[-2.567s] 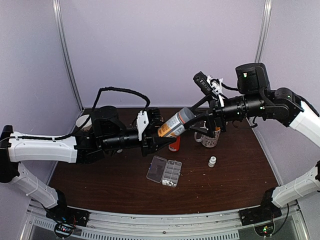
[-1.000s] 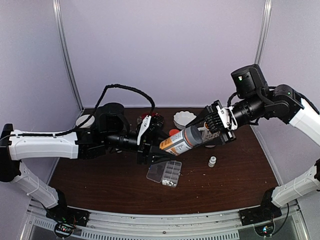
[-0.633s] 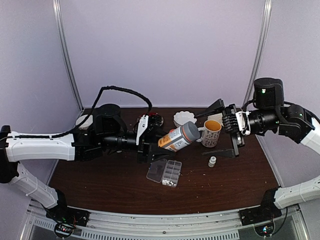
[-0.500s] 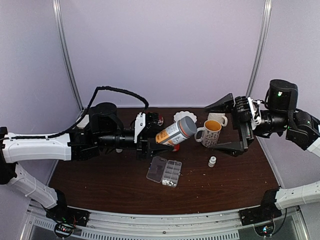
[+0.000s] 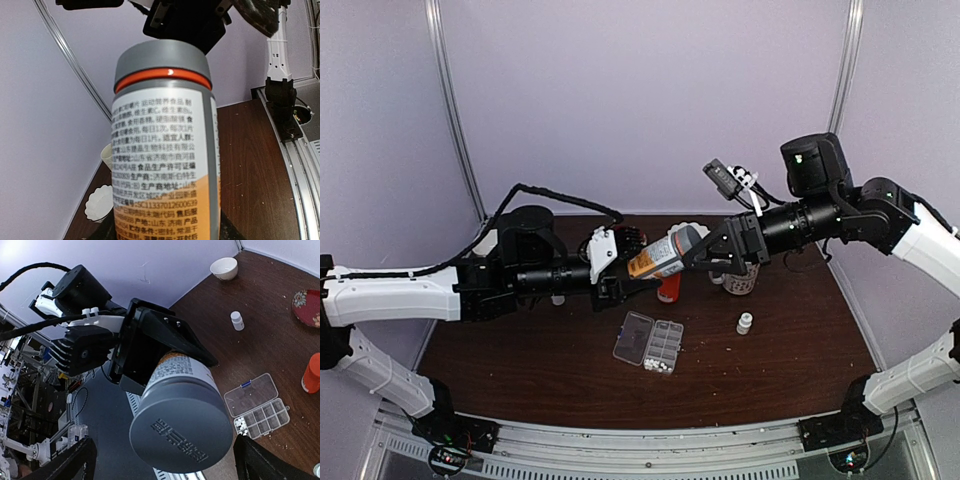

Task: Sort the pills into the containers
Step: Unscrew the lid of the pill bottle.

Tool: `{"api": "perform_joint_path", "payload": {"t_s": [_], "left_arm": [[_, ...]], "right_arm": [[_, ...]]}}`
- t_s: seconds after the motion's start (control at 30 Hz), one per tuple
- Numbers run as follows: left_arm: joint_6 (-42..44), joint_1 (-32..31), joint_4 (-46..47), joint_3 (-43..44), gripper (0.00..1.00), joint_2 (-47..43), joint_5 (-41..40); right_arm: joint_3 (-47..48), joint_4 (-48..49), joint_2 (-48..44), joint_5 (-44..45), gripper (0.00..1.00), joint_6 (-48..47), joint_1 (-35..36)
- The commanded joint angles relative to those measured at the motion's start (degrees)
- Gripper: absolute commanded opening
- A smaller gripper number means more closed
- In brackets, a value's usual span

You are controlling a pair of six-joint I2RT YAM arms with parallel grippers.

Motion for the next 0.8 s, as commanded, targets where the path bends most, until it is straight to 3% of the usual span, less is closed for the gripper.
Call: {"api": "perform_joint_path", "payload": {"t_s": [0.0,0.1,0.23,0.53,0.63,0.73,0.77], "left_arm": [[2.3,-0.2,1.8,1.3,0.08,0.2,-2.7],[2.8,-0.1,1.3,1.5,0.08,0.5,-3.0],[3.2,-0.2,0.2,2.1,0.08,1.1,-3.1],[3.2,-0.2,-0.1,2.3,0.08,1.5,-3.1],[3.1,-0.2,-0.1,2.2,0.08,1.6,-2.8],[2.2,-0.2,-0.2,2.3,0.08,1.7,-1.9],[1.9,-0.2,-0.3,2.3,0.08,1.7,-1.2]], "right_arm": [[0.9,-1.2,-2.2,5.1,1.0,9.3,-0.5],[1.2,-1.6,-1.3,7.0,0.98,10.8,-0.6],[1.8,-3.0,0.7,8.2,0.79,11.4,-0.6],[3.7,-3.4,3.1,9.3,0.57,11.7,-0.6],[3.9,-3.7,3.5,9.0,0.44,11.3,-0.6],[4.0,-3.5,3.7,7.3,0.23,8.3,-0.5],[3.9,-3.5,3.6,6.8,0.2,6.3,-0.4]]}}
